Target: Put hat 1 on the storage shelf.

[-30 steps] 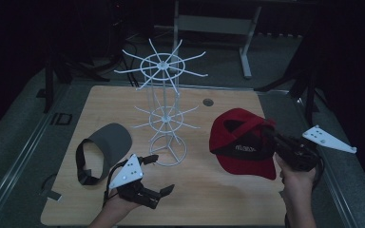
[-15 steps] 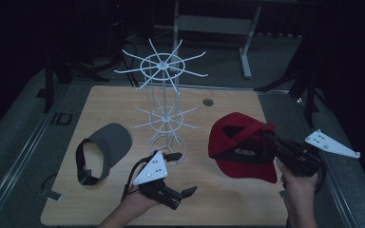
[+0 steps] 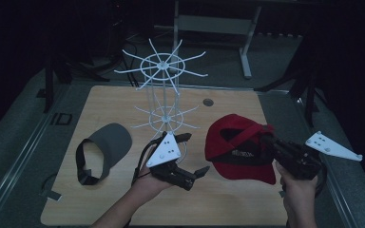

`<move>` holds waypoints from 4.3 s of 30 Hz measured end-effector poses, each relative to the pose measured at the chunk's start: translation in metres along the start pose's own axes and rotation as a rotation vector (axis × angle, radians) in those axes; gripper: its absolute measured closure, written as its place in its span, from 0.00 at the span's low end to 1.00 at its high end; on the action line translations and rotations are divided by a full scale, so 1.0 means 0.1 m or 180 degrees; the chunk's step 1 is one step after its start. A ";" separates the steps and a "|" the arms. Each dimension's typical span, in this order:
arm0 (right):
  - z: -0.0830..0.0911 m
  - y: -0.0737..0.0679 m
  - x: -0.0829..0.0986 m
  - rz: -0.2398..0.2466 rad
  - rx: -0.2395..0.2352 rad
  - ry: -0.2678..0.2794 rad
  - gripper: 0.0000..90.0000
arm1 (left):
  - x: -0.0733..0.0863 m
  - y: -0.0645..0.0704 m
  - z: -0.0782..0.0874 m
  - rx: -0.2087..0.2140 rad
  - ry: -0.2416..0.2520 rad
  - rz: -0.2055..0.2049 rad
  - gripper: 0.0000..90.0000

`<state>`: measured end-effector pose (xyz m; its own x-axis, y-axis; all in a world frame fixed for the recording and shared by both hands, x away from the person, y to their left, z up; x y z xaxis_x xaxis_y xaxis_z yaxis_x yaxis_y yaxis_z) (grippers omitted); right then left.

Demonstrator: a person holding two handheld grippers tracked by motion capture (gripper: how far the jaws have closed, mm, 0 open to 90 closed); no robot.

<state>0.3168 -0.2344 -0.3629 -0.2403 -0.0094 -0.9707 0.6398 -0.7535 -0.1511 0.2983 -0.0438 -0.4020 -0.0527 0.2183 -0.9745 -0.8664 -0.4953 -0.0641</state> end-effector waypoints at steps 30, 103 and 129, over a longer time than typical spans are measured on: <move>0.02 -0.32 -0.12 0.0071 -0.0313 0.0080 0.95 | -0.23 -0.07 -0.42 -0.0203 -0.0142 -0.0023 0.34; 0.38 -0.57 0.28 0.0313 -0.0796 -0.0285 0.41 | -0.54 -0.08 -0.29 -0.0217 0.0011 -0.0186 0.98; -0.04 -0.81 0.09 0.0656 -0.1126 -0.0362 0.86 | -0.44 0.17 -0.24 0.0625 -0.0077 -0.0380 0.97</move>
<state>0.2657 -0.1714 -0.3601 -0.1473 -0.2237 -0.9635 0.8892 -0.4565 -0.0300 0.2974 -0.0822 -0.3650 0.0462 0.2870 -0.9568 -0.9471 -0.2919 -0.1333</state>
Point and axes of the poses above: each handheld gripper's, and its own axes: z roughly backward along the jaws, x roughly out of its underside, y roughly to its right, the point moved 10 cm from there along -z, roughly forward along the jaws, and after that the axes turned 2 degrees about -x, right-handed, at the moved point
